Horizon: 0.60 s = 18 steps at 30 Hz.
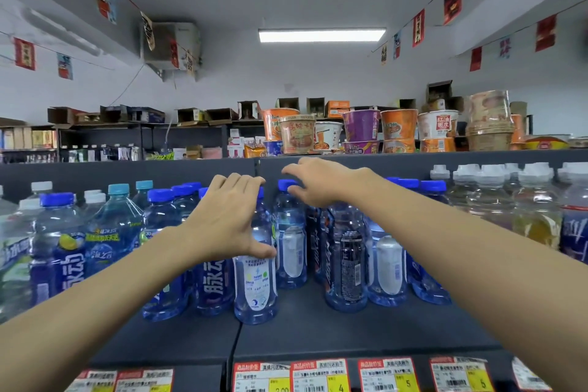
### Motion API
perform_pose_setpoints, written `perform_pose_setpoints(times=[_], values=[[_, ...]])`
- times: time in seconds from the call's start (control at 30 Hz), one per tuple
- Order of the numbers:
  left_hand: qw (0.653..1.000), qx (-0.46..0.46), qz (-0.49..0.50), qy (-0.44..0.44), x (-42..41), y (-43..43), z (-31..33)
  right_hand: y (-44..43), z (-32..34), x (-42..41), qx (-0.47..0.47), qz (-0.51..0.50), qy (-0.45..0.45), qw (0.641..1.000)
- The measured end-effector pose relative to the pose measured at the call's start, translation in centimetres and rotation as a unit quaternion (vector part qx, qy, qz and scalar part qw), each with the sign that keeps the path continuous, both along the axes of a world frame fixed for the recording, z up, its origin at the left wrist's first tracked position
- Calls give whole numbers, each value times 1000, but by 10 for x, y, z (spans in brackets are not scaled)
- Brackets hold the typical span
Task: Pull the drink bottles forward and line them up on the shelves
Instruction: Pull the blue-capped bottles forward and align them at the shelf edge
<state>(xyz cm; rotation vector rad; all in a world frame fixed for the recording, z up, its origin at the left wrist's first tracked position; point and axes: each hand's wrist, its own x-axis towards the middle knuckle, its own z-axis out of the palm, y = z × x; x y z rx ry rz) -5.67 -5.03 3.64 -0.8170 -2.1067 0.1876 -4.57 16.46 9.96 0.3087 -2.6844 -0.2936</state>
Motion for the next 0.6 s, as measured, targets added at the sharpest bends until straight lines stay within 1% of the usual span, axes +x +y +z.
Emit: perform_pose_setpoints(times=[0.13, 0.23, 0.3, 0.4, 0.53, 0.6], values=[[1000, 3, -23, -16, -3, -2, 0, -8, 3, -24, -2, -30, -23, 999], [999, 7, -40, -26, -4, -2, 0, -10, 5, -34, 9, -25, -58, 998], [999, 6, -46, -26, -5, -2, 0, -11, 8, -35, 11, -23, -65, 998], [998, 6, -49, -27, -4, -3, 0, -9, 12, -36, 21, -32, -51, 998], [998, 10, -53, -30, -3, -4, 0, -15, 11, -40, 71, -51, -7, 996], [998, 13, -58, -31, -2, -4, 0, -16, 14, -41, 66, -44, -11, 997]])
